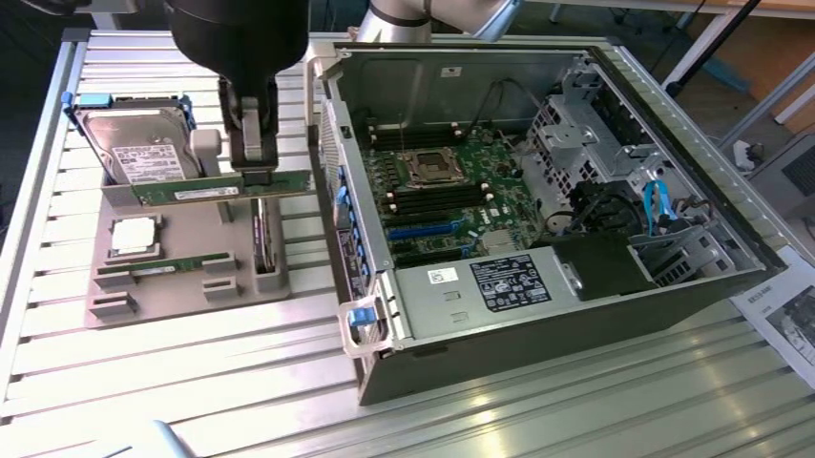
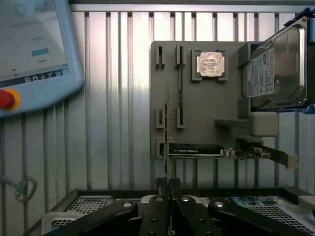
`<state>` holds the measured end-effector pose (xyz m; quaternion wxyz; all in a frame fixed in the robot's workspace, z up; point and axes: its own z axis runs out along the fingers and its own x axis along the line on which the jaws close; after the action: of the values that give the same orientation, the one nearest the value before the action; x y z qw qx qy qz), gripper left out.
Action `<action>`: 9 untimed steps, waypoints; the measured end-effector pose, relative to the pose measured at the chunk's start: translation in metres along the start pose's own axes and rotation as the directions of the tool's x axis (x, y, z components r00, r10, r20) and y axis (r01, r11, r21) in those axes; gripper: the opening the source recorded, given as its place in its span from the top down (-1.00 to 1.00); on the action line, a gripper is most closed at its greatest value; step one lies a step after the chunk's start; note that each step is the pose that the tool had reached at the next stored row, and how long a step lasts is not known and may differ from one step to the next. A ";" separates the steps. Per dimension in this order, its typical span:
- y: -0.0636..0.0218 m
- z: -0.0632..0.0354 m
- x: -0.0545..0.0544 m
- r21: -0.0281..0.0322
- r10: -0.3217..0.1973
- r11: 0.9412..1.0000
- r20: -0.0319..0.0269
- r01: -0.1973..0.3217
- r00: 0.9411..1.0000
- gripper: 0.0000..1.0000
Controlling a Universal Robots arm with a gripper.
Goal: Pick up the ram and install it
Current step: 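Pick up the ram and move it above insertion slot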
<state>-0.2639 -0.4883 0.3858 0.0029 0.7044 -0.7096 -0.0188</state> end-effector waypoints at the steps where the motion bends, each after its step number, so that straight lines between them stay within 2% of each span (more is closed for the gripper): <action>1: -0.0110 -0.0003 0.000 0.000 0.000 1.000 0.000 0.000 1.000 0.76; 4: -0.0262 -0.0008 0.000 0.000 0.000 1.000 0.000 0.000 1.000 0.76; 7: -0.0472 -0.0015 0.000 0.000 0.000 1.000 0.000 0.000 1.000 0.76; 9: -0.0555 -0.0017 0.000 -0.001 0.000 1.000 0.000 0.000 1.000 0.76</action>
<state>-0.2083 -0.4883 0.3858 0.0030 0.7044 -0.7096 -0.0190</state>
